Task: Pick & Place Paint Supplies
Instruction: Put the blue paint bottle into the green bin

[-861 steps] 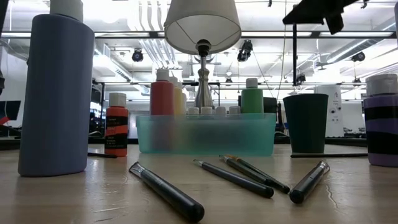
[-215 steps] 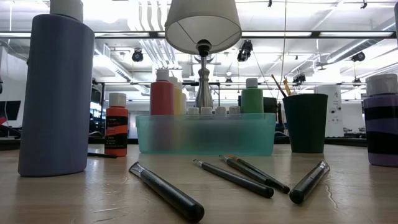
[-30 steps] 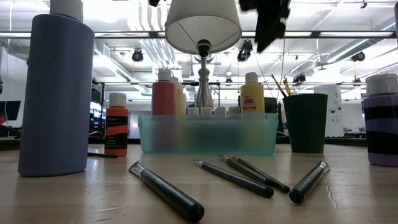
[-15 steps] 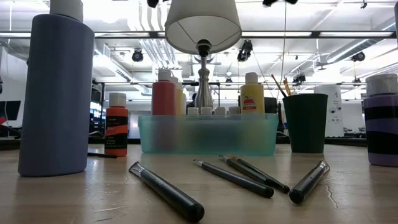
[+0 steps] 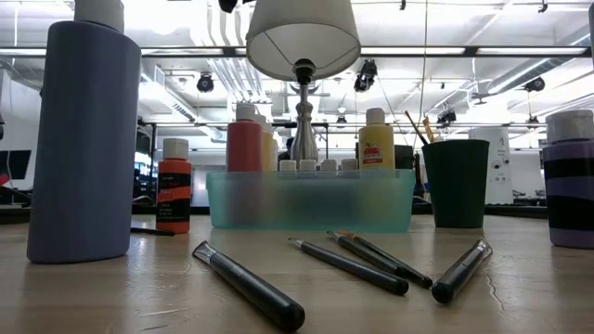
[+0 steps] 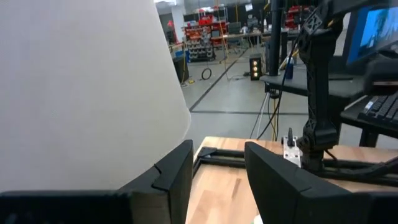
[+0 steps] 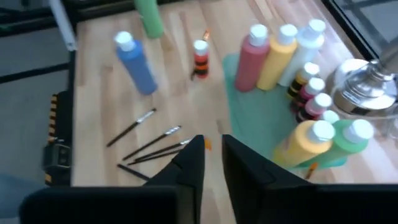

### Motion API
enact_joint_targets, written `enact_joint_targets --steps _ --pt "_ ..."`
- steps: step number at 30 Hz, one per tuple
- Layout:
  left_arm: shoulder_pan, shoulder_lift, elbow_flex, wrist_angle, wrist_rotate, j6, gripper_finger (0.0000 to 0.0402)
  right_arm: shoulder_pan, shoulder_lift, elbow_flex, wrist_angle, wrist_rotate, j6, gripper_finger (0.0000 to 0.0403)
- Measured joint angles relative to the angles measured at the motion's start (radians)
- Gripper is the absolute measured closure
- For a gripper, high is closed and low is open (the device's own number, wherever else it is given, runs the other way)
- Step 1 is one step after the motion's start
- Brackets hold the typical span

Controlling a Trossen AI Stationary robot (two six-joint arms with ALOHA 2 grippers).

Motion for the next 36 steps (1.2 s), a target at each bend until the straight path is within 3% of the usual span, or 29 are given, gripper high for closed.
enact_joint_targets --steps 4,17,23,30,36 --pt "-0.003 0.000 0.000 0.043 0.008 0.001 0.0250 0.089 0.001 0.010 -0.007 0.010 0.036 0.0390" --pt "-0.131 -0.006 0.030 0.143 -0.038 0.102 0.0276 0.308 0.020 0.039 -0.086 0.004 0.174 0.0394" --pt "-0.186 -0.033 0.069 0.131 -0.042 0.047 0.0277 0.409 0.052 0.051 -0.108 -0.014 0.100 0.0394" --pt "-0.206 -0.080 0.072 0.134 -0.042 0.013 0.0277 0.443 0.092 0.046 -0.130 -0.101 0.013 0.0394" --pt "-0.206 -0.102 0.072 0.132 -0.042 -0.004 0.0277 0.436 0.116 0.046 -0.128 -0.105 0.019 0.0390"
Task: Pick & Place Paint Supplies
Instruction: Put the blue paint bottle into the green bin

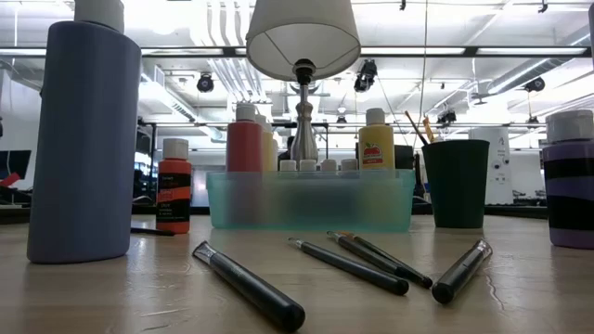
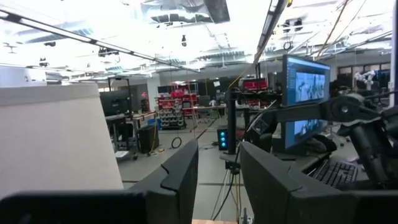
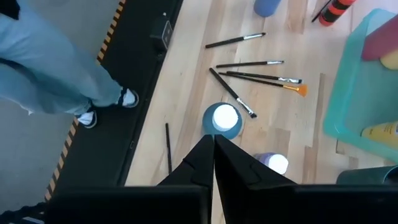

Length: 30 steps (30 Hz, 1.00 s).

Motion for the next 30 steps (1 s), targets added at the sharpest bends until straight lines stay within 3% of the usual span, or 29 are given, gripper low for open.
enact_joint_targets --steps 15,30 --pt "0.000 -0.003 0.000 -0.059 0.000 0.035 0.0277 -0.121 0.085 0.001 0.033 -0.088 0.144 0.0228" --pt "0.002 -0.003 -0.001 -0.188 0.000 0.068 0.0277 -0.167 0.230 0.050 0.056 -0.130 0.233 0.0155"
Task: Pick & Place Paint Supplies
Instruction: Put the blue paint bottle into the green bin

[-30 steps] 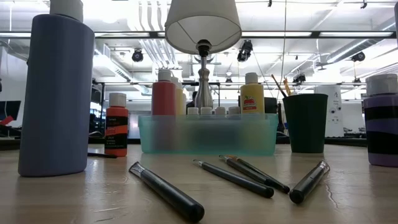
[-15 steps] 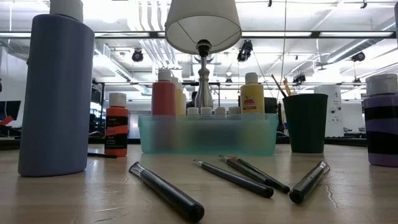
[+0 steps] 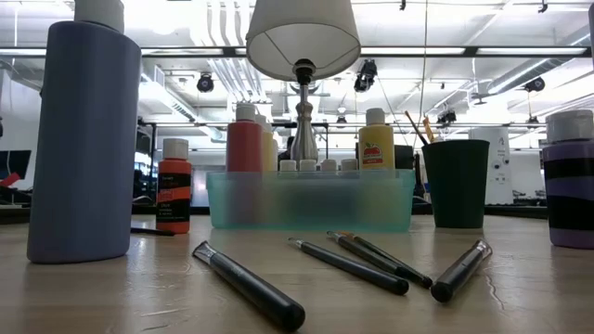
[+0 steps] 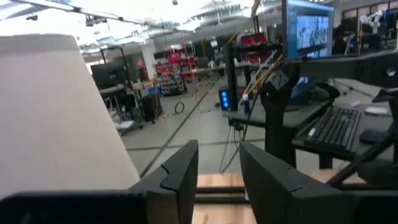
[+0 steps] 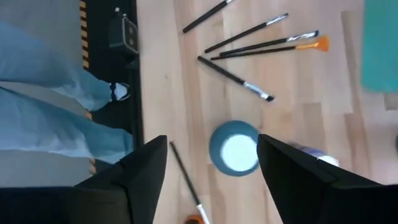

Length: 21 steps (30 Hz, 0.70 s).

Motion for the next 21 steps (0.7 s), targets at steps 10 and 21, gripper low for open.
enact_joint_targets --steps 10,21 --pt "0.000 0.000 0.000 -0.048 0.000 -0.008 0.0277 -0.001 0.017 -0.026 -0.021 -0.021 0.071 0.0129" --pt "0.000 0.000 0.000 -0.051 0.000 -0.009 0.0277 -0.014 0.018 -0.098 -0.025 -0.024 0.096 0.0160"
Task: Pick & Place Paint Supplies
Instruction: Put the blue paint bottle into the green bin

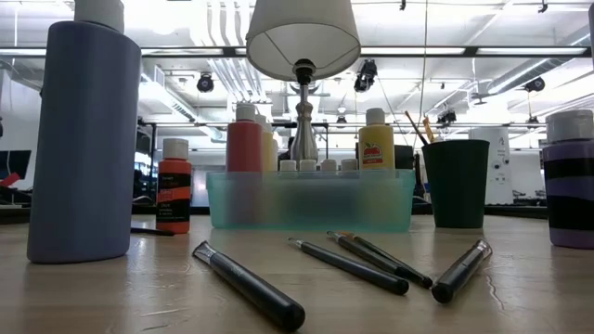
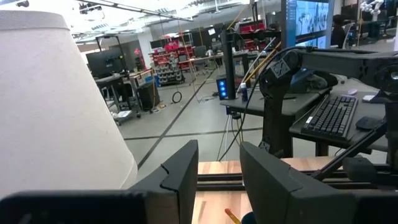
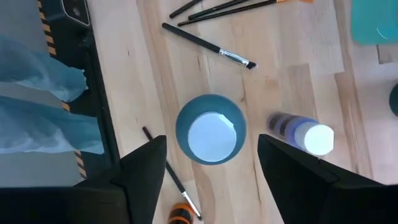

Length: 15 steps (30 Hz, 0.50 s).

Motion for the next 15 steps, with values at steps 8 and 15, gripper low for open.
enact_joint_targets --steps 8,15 --pt "0.000 0.001 0.000 -0.002 0.000 0.000 0.0277 -0.007 0.000 -0.031 0.039 0.003 0.002 0.0180" --pt "0.000 0.001 0.000 -0.003 0.000 0.003 0.0277 -0.022 0.000 -0.077 0.075 -0.001 0.008 0.0180"
